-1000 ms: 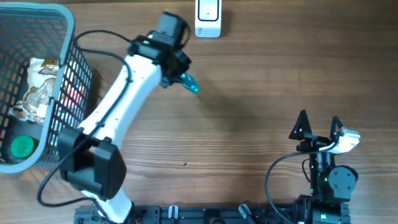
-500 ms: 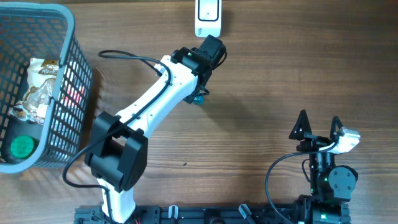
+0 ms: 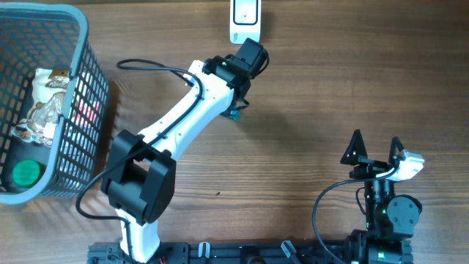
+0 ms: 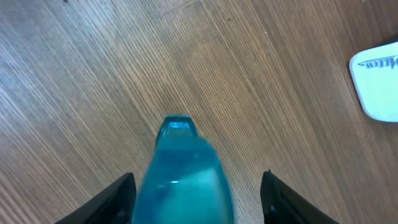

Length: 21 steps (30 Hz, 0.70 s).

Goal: Scan the item barcode
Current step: 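Lift the bottle out and carry it toward the white scanner, then lower the bottle onto the table and release it with the left gripper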

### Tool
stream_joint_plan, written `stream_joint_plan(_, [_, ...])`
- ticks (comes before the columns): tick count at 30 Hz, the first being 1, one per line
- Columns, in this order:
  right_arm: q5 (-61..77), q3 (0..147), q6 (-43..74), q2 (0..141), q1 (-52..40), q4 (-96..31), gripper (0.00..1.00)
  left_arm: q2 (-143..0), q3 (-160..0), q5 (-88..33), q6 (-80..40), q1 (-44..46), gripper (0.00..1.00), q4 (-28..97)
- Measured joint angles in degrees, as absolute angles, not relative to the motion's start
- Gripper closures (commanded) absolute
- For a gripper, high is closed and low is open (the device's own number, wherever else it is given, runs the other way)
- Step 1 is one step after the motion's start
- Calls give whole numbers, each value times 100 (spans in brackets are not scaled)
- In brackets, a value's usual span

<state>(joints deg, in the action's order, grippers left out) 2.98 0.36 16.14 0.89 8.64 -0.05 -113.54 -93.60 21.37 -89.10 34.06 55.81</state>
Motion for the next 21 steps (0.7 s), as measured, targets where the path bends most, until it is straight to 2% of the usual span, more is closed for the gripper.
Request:
stream_joint_plan(6, [298,36,1614,89,864,-5,0,-11397,-9360,2158,-8849,3406,27,5540])
stream_joint_plan(7, [298,36,1614,89,864,-5,0,-11395,-9360,2158,-8825,3406,21,5537])
stream_joint_plan(9, [301,34,1614,89,864,-5,0,-11397,-9360,2158,-8790,3406,0,5520])
stream_joint_plan(16, [298,36,1614,89,864,-5,0,-11345,-9594,2158,-8027,3323,0,5367])
stream_joint_plan(21, [301,36,1614,89,864,-5,0,-10608,-10451,2128,-6604,3159,0,5666])
